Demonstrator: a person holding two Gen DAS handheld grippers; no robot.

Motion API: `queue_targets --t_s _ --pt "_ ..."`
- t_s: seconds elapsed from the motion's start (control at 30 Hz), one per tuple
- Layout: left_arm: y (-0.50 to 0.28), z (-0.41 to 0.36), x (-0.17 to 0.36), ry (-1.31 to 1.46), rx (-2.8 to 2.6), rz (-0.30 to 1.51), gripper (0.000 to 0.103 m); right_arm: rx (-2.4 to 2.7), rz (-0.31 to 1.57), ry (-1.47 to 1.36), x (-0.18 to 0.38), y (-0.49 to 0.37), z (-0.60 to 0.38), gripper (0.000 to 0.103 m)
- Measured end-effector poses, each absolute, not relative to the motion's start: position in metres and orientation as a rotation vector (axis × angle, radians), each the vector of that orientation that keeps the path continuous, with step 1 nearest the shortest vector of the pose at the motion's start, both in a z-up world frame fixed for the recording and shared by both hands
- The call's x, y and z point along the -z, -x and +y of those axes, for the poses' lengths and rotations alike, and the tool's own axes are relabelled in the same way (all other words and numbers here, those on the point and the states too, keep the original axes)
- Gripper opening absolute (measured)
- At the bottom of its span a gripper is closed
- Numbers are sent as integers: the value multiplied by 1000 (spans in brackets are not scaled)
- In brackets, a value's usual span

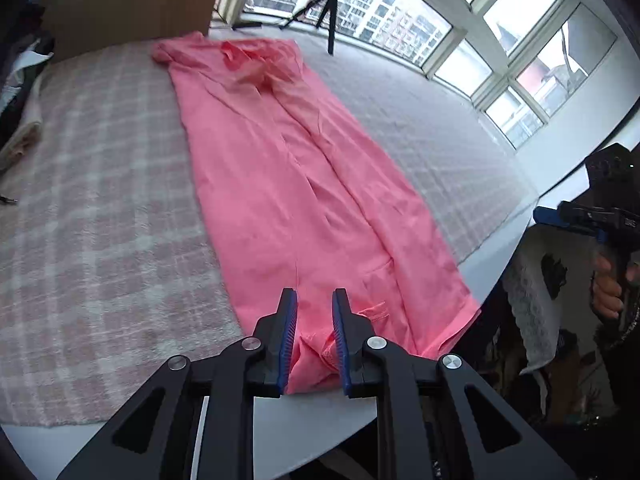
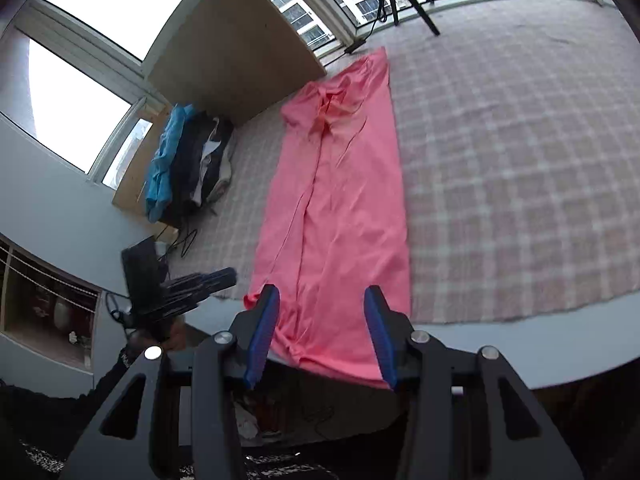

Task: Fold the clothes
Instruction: 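Grasp the hem with both grippers and fold it up over the body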

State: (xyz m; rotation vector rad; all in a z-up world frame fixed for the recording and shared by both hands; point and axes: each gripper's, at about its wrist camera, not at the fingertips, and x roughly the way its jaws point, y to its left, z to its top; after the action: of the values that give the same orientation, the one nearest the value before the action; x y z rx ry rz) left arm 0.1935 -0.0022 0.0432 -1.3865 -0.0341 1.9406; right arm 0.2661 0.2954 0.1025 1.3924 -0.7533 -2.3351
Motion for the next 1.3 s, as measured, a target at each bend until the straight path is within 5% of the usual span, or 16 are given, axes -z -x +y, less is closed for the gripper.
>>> queue_targets --t_s 0.3,0.53,0.67,0.93,1.13,1.17,1.23,1.3 --pt "-280 -3 -27 1527 -1544 246 15 2356 -724 -1470 -85 -314 296 44" --pt "-275 -35 -46 1521 -2021 90 15 2390 -675 -1630 -39 -314 292 44" --pt "-272 -29 -37 1564 -2092 -29 24 2442 -571 -1691 -22 -303 286 44" --pt "-274 -6 -19 1633 -2132 -47 33 2449 -413 -1771 1 -288 272 44" --pt "-283 10 -21 1621 -2123 34 29 2395 -283 -1773 -1 -287 253 43" --pt "-283 12 -21 1616 -2123 41 27 2387 -255 -1768 -1 -288 249 41" --pt "-283 13 -19 1615 -2112 24 5 2371 -217 -1766 -2 -288 244 29" --pt "-281 13 -18 1603 -2097 3 2 2345 -249 -1760 0 -289 244 8"
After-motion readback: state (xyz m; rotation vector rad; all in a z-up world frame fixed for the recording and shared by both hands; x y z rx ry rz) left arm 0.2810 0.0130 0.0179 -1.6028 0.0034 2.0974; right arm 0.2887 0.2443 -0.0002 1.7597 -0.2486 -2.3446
